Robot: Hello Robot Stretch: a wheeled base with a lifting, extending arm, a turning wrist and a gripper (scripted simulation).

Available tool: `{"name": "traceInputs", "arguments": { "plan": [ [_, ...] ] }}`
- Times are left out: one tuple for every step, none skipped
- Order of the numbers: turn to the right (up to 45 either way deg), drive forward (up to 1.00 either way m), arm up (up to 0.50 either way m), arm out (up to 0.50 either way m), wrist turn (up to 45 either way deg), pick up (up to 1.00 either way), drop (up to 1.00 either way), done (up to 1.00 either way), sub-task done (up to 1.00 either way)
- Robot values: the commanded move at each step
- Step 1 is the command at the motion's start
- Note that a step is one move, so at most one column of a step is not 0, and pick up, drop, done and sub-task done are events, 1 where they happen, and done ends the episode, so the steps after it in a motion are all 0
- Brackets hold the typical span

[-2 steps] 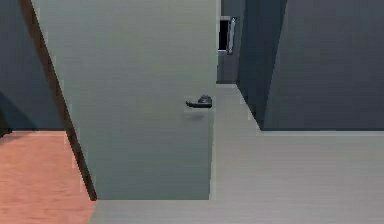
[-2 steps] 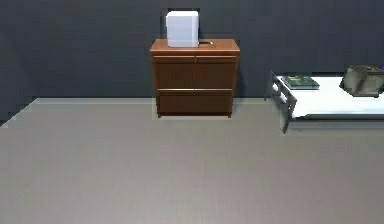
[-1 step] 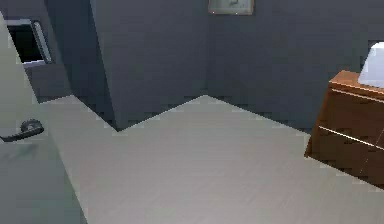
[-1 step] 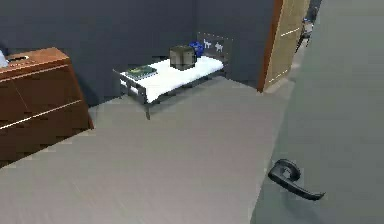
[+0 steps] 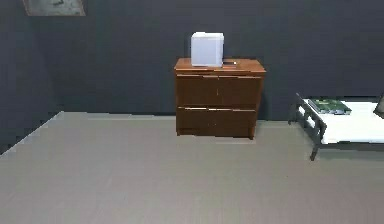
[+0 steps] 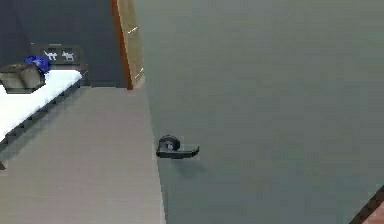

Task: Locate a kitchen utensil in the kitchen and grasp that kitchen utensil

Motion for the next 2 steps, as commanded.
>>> {"name": "traceInputs", "arguments": {
  "plan": [
    [0.0, 0.30, 0.00, 0.00, 0.0, 0.00, 0.00, 0.00, 0.00],
    [42.0, 0.00, 0.00, 0.00, 0.0, 0.00, 0.00, 0.00, 0.00]
  ]
}}
